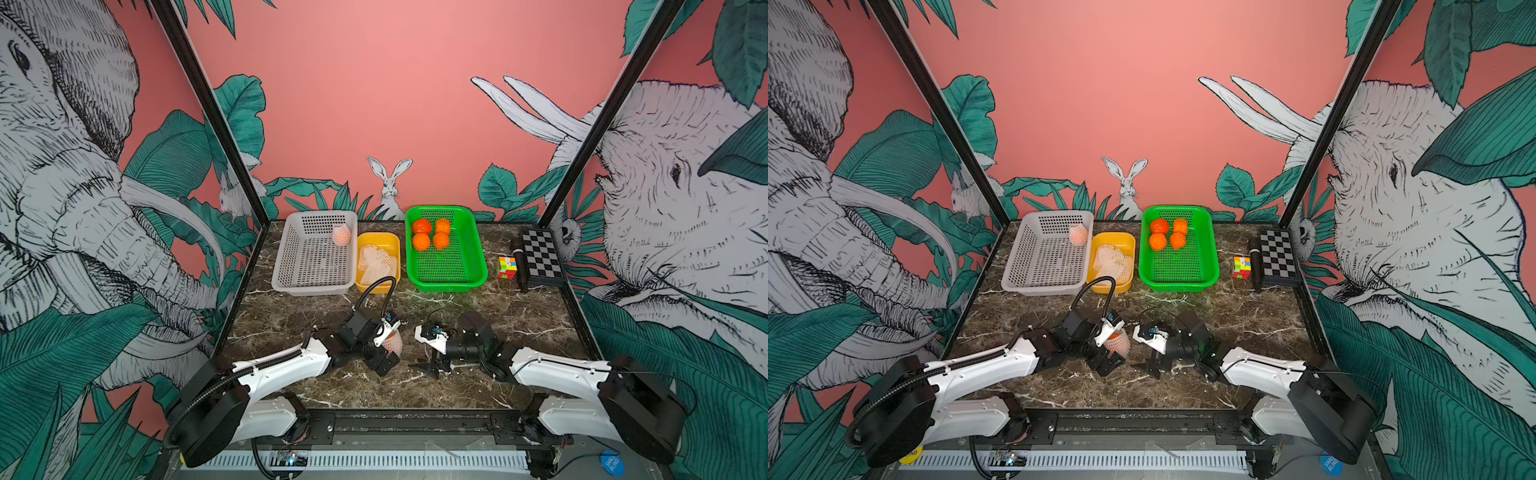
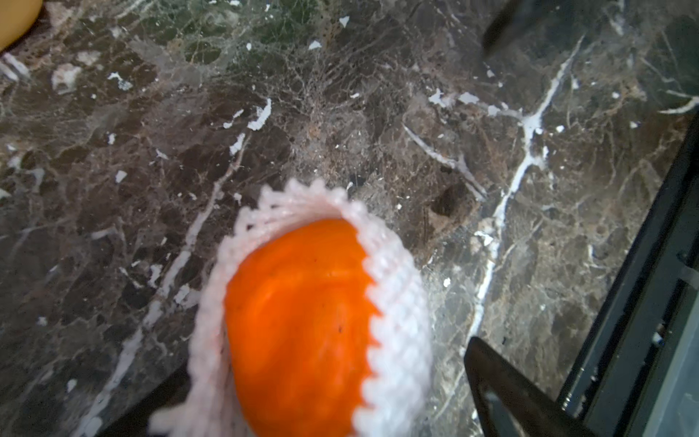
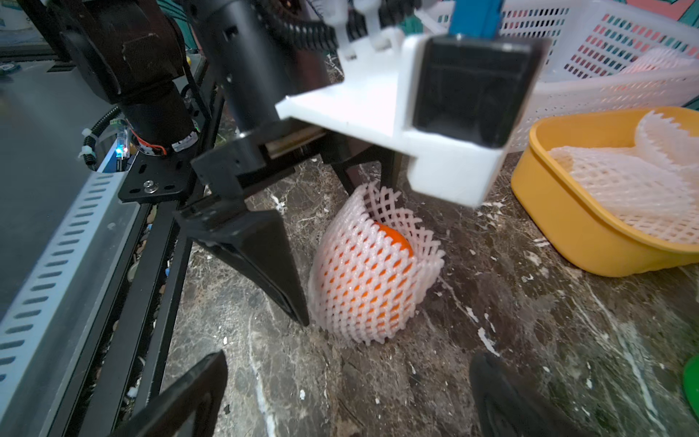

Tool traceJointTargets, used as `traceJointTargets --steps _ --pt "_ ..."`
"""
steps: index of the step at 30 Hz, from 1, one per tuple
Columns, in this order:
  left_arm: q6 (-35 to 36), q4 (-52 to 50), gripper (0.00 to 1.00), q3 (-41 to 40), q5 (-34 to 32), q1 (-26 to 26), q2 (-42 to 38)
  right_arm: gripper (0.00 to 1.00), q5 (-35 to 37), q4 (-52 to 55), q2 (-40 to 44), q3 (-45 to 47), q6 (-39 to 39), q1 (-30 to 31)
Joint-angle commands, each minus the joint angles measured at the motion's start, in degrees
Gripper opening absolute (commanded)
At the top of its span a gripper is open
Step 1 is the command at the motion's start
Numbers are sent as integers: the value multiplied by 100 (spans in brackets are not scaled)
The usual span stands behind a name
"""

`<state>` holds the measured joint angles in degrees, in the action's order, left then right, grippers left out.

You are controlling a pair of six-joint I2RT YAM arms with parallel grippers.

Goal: Remove foam nets from oranges
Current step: Place the orange at the center of the board.

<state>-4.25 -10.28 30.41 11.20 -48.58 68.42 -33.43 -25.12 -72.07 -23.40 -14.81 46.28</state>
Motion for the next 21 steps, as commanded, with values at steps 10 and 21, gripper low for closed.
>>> traceJointTargets --steps 10,21 --pt "-171 422 99 -189 128 -159 119 96 -797 -626 -830 -594 146 -163" --pt "-276 488 99 -317 67 -205 26 99 -1104 -966 -1741 -1204 382 -272"
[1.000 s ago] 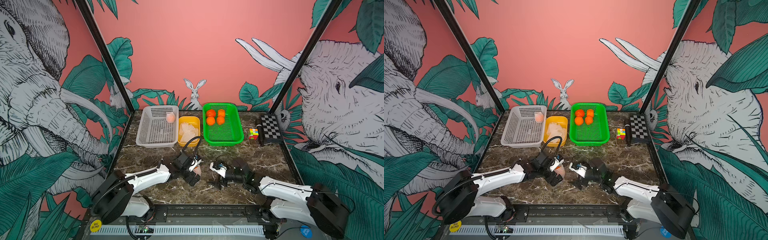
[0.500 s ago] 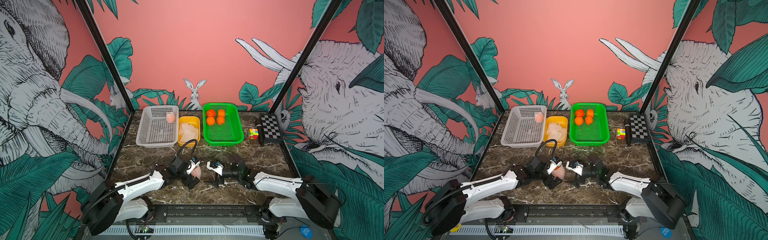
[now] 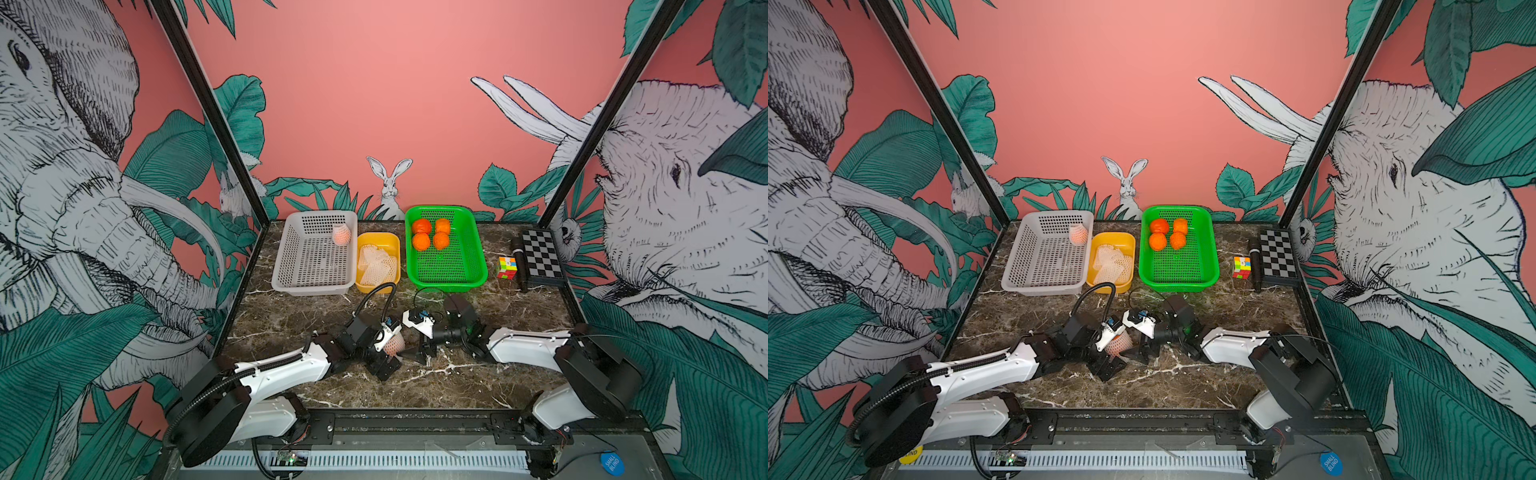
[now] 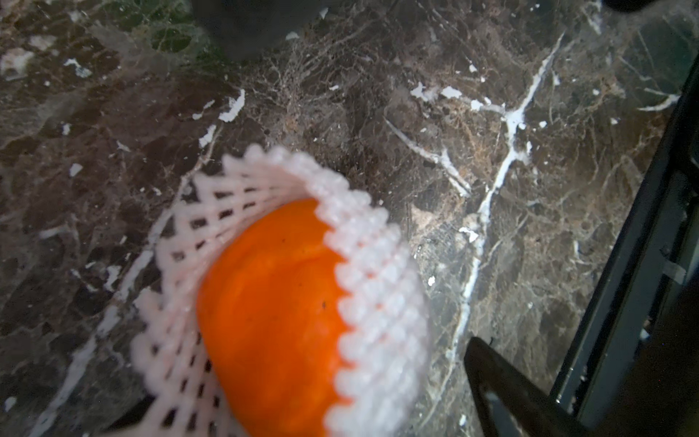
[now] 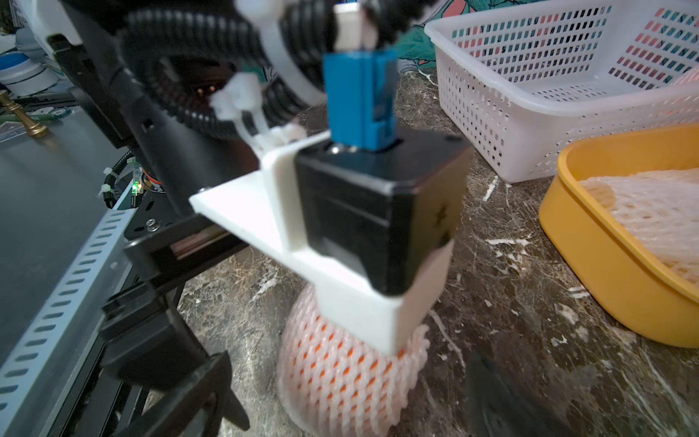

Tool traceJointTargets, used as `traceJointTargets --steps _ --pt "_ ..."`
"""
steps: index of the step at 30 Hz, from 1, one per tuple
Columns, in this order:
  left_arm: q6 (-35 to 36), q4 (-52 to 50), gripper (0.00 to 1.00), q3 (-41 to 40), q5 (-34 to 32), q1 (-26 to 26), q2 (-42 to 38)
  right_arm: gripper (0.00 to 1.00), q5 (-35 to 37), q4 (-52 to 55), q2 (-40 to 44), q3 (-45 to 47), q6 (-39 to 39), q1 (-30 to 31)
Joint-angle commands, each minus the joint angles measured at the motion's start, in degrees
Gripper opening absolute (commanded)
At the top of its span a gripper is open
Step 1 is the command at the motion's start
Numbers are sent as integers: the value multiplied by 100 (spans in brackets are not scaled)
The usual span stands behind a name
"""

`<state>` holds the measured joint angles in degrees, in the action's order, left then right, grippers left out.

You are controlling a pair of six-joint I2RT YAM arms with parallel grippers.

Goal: Remove foam nets from oranges
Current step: Place the orange at the center of the board.

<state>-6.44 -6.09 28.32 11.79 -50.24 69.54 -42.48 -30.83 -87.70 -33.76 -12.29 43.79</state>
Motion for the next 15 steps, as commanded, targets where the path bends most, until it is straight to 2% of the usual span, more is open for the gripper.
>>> traceJointTargets --steps 1,6,15 --pt "-66 88 99 -122 12 -39 -107 99 -218 -474 -266 -186 160 -24" --pt "-16 29 99 -120 -60 -48 -217 99 -383 -590 -794 -336 194 -20" --pt "64 -296 99 14 -282 -47 -663 81 -103 -365 -933 -259 204 -20"
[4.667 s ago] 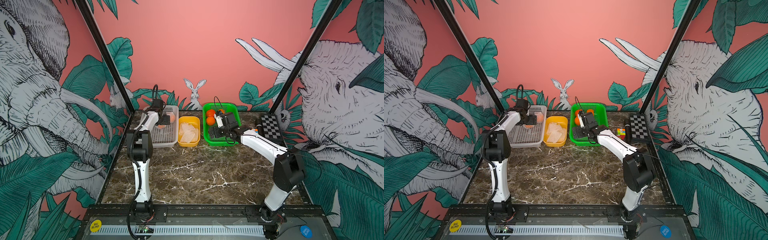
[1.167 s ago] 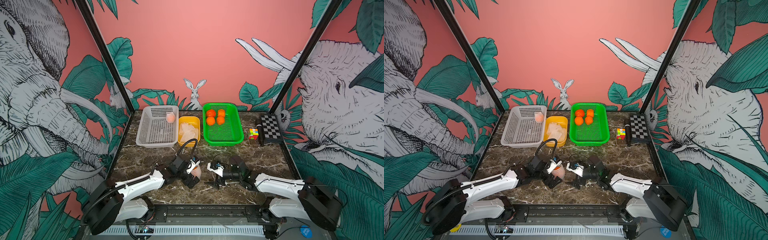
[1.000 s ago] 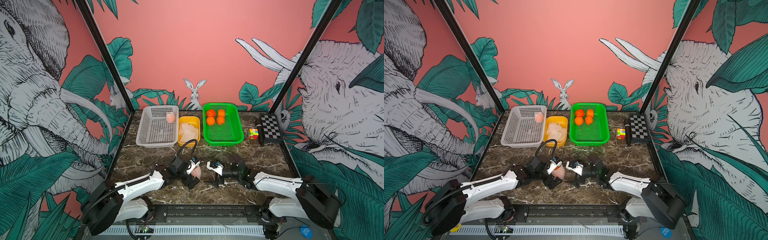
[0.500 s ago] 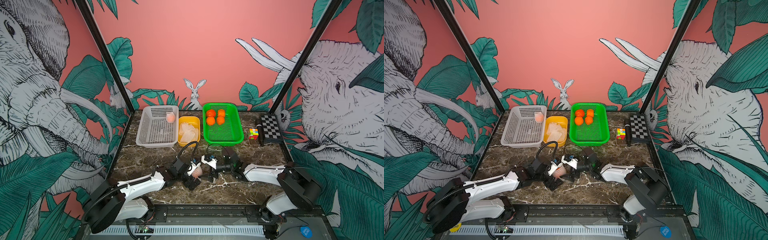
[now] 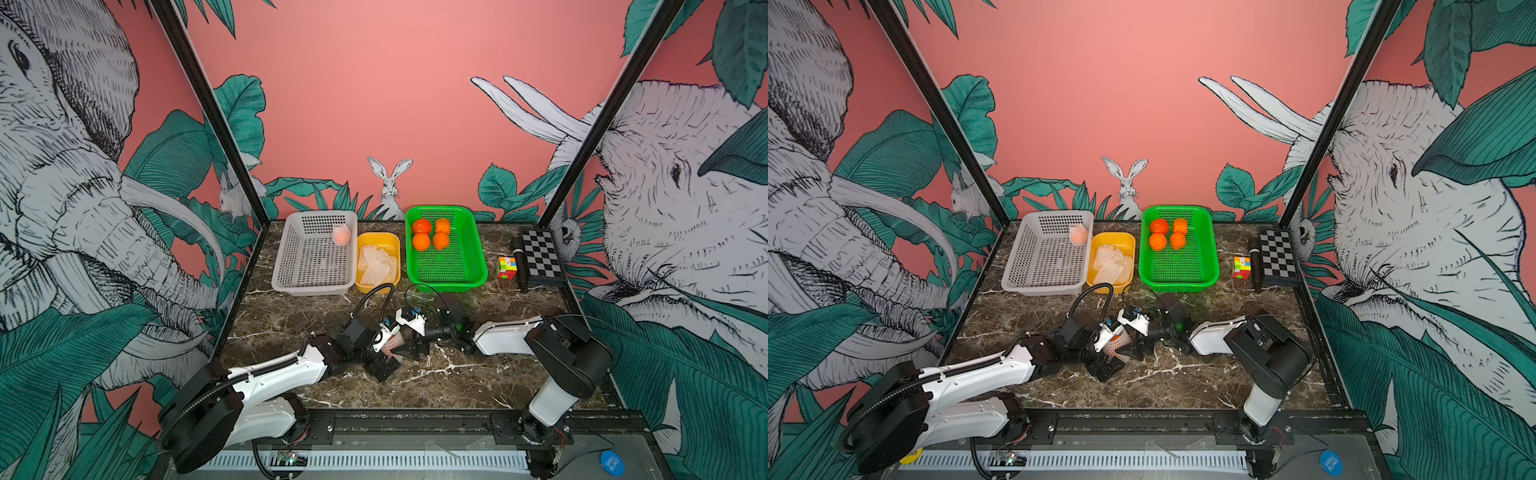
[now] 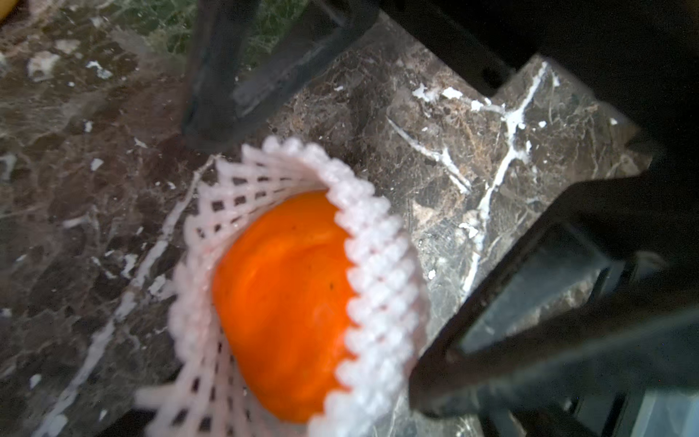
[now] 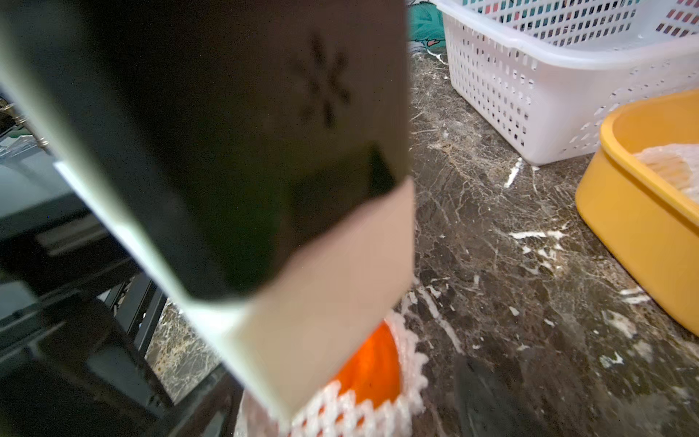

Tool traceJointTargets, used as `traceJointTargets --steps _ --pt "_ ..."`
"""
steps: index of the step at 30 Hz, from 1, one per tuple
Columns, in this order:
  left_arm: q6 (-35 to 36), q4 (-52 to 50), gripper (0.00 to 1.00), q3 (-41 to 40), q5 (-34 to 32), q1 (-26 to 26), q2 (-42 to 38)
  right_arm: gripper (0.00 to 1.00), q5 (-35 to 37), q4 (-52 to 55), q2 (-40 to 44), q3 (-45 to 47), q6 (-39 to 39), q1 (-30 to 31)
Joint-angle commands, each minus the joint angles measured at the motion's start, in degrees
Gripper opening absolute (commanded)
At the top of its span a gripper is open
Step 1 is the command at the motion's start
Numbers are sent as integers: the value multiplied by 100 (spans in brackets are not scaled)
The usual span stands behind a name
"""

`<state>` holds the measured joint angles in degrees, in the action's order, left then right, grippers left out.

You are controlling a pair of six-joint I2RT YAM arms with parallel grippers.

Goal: Remove foam nets from oranges
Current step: Place the orange at the center of the board.

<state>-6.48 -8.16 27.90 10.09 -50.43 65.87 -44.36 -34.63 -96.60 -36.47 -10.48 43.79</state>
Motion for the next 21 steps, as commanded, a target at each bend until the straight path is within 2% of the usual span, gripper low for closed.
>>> traceJointTargets --steps 1,11,14,19,21 --pt "47 -123 99 70 -148 -26 -364 79 96 28 -43 32 35 -23" --pt "-414 -282 99 73 -701 -11 -1326 75 288 176 330 312 2 -15" --pt "-648 -87 98 2 -623 119 -1582 75 398 153 531 448 108 -15" --pt "-1497 679 97 -259 244 811 -1606 87 554 -60 880 670 234 75" --pt "-1790 861 97 -329 376 984 -1599 94 669 -247 939 733 341 112"
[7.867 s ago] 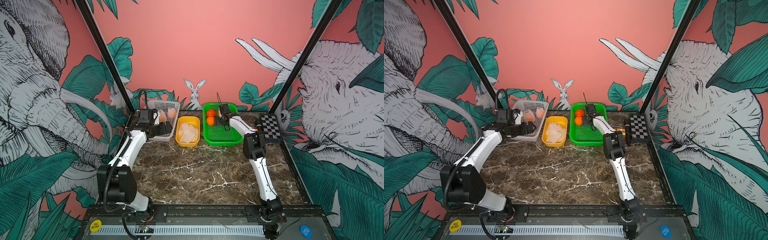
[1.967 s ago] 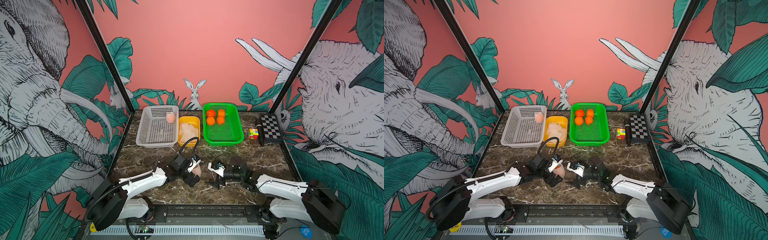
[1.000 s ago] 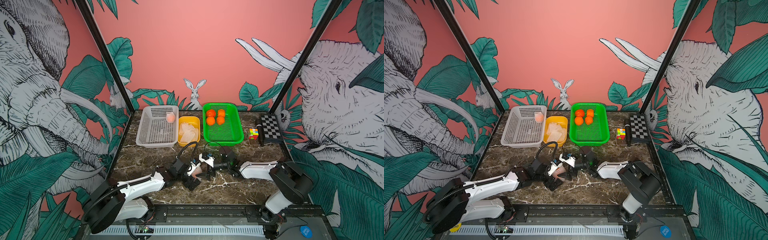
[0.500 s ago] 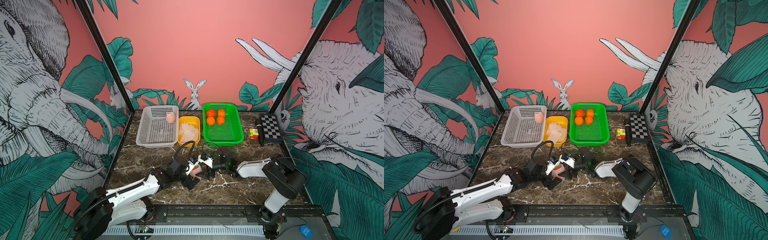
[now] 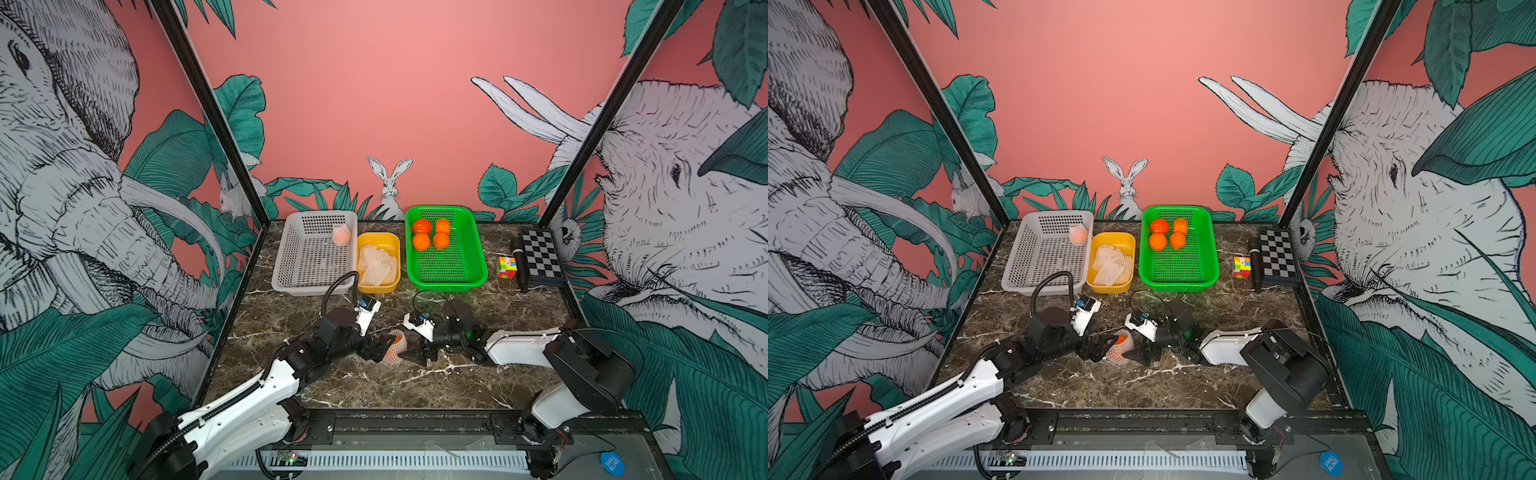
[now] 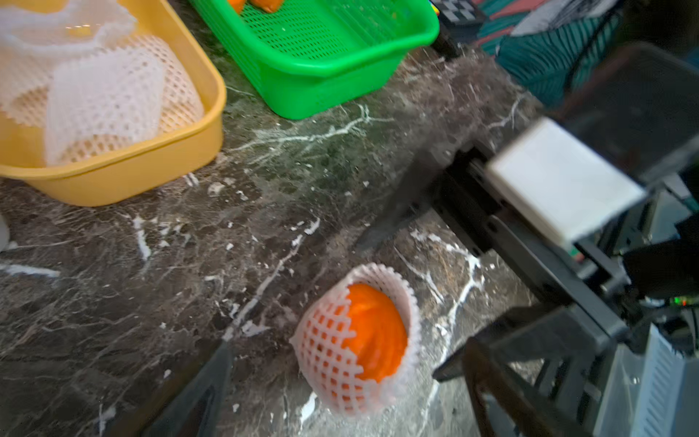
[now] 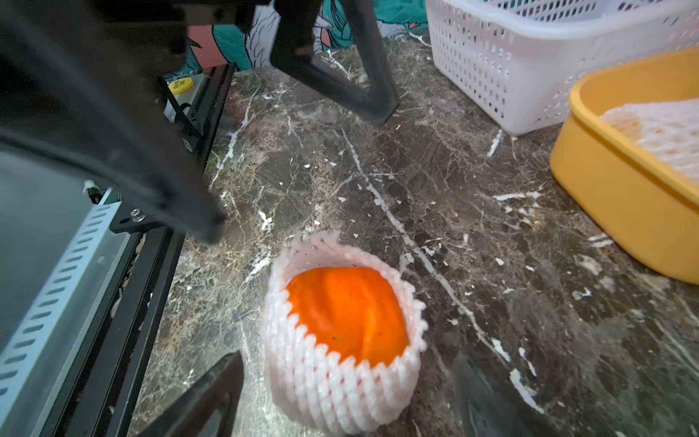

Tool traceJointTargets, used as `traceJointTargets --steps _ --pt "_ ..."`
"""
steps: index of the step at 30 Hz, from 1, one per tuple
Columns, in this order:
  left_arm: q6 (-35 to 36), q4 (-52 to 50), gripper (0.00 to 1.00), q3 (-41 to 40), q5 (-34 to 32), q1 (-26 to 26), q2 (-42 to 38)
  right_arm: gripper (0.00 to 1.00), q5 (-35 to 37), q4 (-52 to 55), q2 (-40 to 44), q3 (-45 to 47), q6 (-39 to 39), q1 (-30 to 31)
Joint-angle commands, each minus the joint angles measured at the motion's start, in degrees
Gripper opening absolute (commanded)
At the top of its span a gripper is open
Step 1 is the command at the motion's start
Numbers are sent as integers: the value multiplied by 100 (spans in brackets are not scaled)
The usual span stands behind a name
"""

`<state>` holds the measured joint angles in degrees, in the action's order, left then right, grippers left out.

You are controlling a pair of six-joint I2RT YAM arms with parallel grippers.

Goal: Remove foam nets from oranges
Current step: Place the orange at the center of the board, then remove the foam net from the orange.

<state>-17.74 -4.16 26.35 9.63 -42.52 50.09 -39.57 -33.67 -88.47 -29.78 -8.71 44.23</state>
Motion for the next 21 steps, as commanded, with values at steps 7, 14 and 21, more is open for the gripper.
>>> traceJointTargets --steps 7,14,21 --pt "-1118 -215 99 -33 -22 455 -32 100 292 -821 54 23 451 178" --pt "-1588 -120 99 -106 306 917 0 99 434 -891 108 -1 659 227" --pt "-1971 11 99 -97 628 1297 298 99 618 -962 199 45 882 305"
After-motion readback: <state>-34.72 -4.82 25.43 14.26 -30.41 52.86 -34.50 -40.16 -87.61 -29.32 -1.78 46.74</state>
